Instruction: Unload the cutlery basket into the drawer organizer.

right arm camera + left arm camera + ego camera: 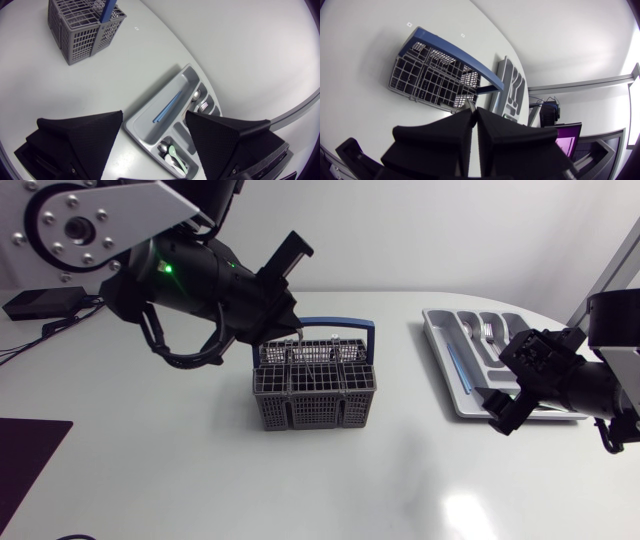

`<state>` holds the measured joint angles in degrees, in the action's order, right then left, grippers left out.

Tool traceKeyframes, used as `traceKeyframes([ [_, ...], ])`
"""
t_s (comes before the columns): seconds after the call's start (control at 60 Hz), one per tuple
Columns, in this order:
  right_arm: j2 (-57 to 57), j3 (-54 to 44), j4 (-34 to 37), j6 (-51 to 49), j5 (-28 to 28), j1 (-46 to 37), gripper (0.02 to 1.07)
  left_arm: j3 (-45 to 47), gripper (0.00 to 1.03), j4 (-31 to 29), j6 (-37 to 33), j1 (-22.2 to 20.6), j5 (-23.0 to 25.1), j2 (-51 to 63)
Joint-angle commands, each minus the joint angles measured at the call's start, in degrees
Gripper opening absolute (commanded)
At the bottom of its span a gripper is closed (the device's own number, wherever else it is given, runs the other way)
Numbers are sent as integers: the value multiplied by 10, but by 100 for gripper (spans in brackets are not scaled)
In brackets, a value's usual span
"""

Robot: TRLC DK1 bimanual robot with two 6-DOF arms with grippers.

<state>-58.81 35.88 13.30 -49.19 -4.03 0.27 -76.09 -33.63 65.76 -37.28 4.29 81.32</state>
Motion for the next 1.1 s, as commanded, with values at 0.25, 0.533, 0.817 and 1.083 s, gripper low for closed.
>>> traceKeyframes([
  [0.25, 66, 67, 175, 90, -97, 67, 102, -14, 4, -55, -38, -23, 37, -34],
  [0.533, 67, 101, 209, 208, -124, 222, 101, -39, 4, -75, -26, -32, 100, 16],
  [0.817, -11, 143, 153, 285, -125, 312, 92, -72, 4, -80, 7, -24, 152, 67],
  [1.083, -91, 165, 103, 298, -125, 334, 69, -97, 4, -79, 29, -9, 182, 88],
])
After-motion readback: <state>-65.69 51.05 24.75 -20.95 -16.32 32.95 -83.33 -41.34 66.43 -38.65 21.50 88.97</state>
